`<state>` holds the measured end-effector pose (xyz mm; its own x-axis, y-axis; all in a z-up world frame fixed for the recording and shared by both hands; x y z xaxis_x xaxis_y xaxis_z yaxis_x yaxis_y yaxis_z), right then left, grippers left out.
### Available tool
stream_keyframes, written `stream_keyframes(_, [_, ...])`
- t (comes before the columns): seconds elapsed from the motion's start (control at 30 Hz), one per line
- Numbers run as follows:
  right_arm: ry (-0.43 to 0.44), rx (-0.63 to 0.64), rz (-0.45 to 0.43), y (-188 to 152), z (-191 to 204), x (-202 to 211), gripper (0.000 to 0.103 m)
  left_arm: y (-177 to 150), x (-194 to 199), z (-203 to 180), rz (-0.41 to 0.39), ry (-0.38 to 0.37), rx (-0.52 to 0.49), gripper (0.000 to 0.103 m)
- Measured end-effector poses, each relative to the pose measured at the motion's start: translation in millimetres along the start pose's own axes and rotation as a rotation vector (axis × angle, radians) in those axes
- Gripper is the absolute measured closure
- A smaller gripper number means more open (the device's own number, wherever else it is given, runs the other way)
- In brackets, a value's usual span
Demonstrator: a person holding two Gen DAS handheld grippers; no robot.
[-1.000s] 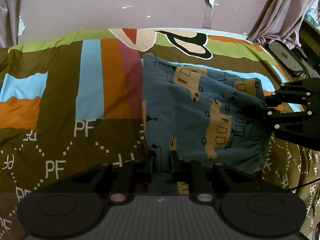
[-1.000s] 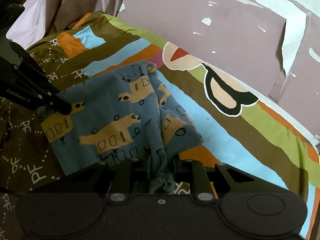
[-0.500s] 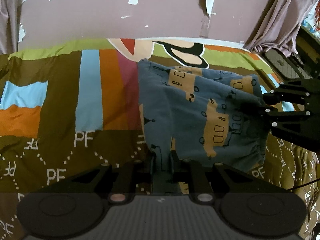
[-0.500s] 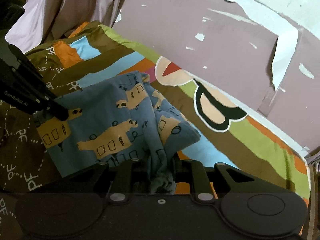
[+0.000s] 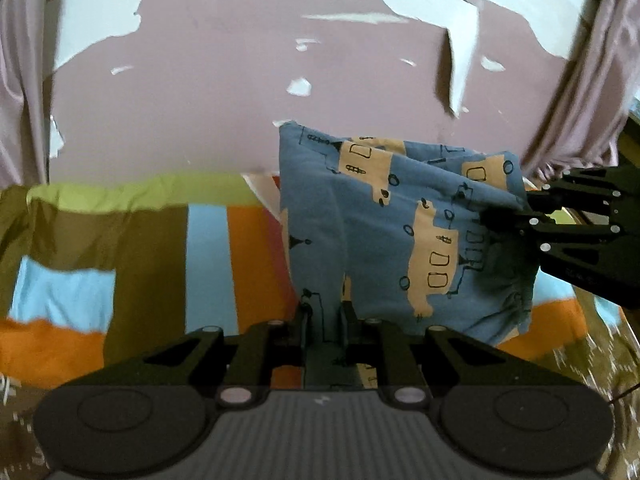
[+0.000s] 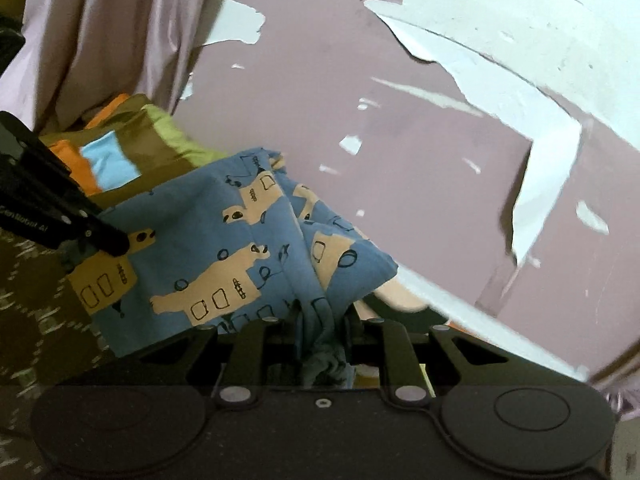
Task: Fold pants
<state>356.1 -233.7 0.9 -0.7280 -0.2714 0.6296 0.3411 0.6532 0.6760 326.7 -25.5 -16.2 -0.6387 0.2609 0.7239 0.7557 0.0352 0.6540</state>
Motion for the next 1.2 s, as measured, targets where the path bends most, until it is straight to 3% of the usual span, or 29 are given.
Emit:
stream_keyframes(0.27, [0.029, -0.023, 0.010, 31.8, -21.2, -66.7, 0.083, 30.4, -36.8, 22.0, -0.035, 0.055, 0.047, 0.086])
stream_keyframes(0.47, [0.064, -0.083, 0.092, 17.2, -13.6, -116.9, 0.081, 31.1, -70.8, 44.2, 0.029, 0.092, 0.094, 0.086])
stream_keyframes(0.67, [0.060, -0.114, 0.101, 6.1, -11.2, -129.2, 0.078, 28.1, -76.3, 51.4, 0.044, 0.093, 0.088, 0.084])
stream_keyframes(0.73, [0.056, -0.139, 0.102, 3.8, -15.2, -129.3, 0.070, 29.4, -74.1, 51.7, 0.043, 0.095, 0.078, 0.080])
stream_keyframes(0.87, [0.031, -0.169, 0.106, 0.3, -22.1, -125.6, 0.065, 33.8, -71.1, 54.9, 0.052, 0.096, 0.100, 0.074])
stream_keyframes(1.0, [0.002, -0.173, 0.100, -0.8, -27.8, -118.1, 0.044, 38.6, -63.5, 55.6, 0.049, 0.103, 0.108, 0.069])
stream_keyframes(1.07, [-0.016, -0.180, 0.090, 0.3, -31.6, -111.7, 0.037, 41.6, -58.3, 54.8, 0.040, 0.110, 0.098, 0.060])
stream_keyframes(1.13, [-0.032, -0.199, 0.078, 1.7, -37.0, -104.2, 0.029, 44.8, -49.9, 53.7, 0.024, 0.114, 0.099, 0.043])
stream_keyframes(1.2, [-0.052, -0.227, 0.060, 3.8, -42.2, -94.1, 0.023, 48.0, -41.9, 52.4, 0.008, 0.110, 0.101, 0.036])
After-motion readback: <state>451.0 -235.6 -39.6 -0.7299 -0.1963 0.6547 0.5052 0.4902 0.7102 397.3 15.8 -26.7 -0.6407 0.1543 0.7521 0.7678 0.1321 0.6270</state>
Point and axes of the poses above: each gripper's, at about its wrist camera, not at the fingertips, and x roughly against the way its jaws point, z to its left, y to its top, the point moved 5 cm from there along -x, roughly the way its jaws point, and after that the axes turned 6 degrees about x, right-handed, at the moved point
